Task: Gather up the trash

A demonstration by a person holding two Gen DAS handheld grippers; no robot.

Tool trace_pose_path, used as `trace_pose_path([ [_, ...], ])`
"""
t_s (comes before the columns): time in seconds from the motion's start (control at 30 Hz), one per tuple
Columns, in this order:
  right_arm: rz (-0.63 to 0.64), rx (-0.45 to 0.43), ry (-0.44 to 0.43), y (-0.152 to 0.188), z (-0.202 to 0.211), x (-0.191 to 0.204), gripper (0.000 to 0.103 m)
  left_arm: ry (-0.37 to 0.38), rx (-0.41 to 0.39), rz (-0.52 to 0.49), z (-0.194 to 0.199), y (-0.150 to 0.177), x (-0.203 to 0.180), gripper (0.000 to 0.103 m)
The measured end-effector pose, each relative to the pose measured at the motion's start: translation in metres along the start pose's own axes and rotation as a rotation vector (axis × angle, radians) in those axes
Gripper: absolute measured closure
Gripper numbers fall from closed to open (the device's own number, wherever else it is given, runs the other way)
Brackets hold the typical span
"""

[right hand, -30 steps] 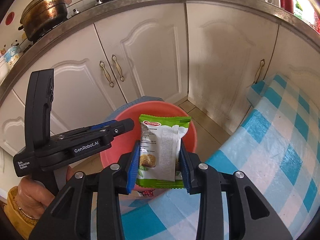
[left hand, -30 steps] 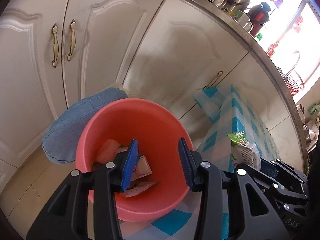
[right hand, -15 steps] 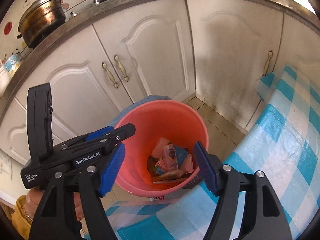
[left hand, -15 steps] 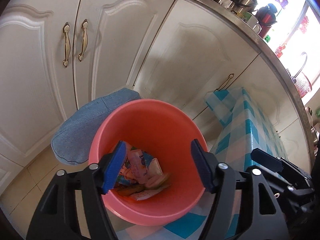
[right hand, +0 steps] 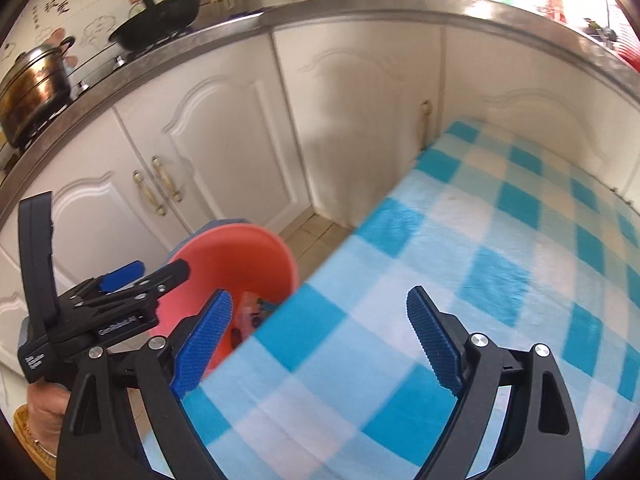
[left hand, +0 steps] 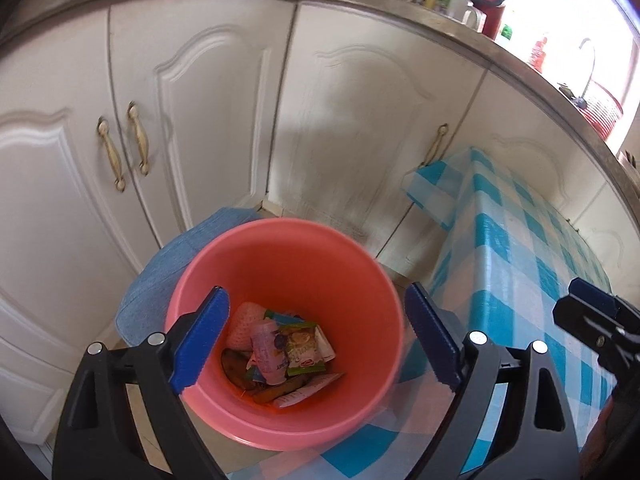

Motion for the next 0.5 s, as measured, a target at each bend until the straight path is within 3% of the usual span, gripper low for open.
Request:
trace_pose_path([
  [0.37, -0.062, -0.177, 0.254, -0.009, 0.086, -0.083, 0.013, 0.110, -0.110, -0.151, 0.047, -0.018, -0.104, 0.012],
  [0.5, -0.094, -0.232, 0.336, -0.008, 0.122, -0.109, 0.011, 0.146, -0.157, -0.207, 0.068, -0.021, -0.144, 0.006],
])
Point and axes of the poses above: each gripper's, at about its wrist camera, not at the fingertips, and z roughly against the way its jaws point, x to its left, y to its underside, the point moved 9 cm from there along -z, roughly the way its jaws point, and after that the axes turned 4 degrees about -x, right-handed, at the moved point
